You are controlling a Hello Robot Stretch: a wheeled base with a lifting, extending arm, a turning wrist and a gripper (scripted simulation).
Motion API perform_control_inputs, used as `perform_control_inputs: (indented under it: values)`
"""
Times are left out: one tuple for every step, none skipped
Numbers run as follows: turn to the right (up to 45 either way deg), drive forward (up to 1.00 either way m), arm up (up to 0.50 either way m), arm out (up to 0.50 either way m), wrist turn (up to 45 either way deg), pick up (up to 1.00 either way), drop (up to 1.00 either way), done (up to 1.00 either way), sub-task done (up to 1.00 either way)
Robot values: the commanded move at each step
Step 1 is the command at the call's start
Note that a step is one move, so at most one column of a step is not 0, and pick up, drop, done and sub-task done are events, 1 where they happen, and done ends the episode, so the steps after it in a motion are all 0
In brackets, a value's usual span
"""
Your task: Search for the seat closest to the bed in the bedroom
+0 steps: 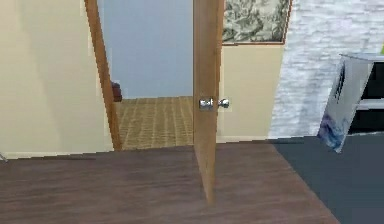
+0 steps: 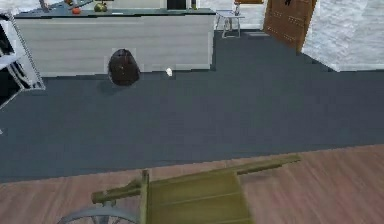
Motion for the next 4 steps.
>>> perform_control_inputs:
  values:
    - [0.0,0.20,0.00,0.00,0.0,0.00,0.00,0.00,0.00]
    - [-27.0,0.00,0.00,0.00,0.0,0.00,0.00,0.00,0.00]
    - [0.0,0.80,0.00,0.00,0.0,0.00,0.00,0.00,0.00]
    - [24.0,0.00,0.00,0.00,0.0,0.00,0.00,0.00,0.00]
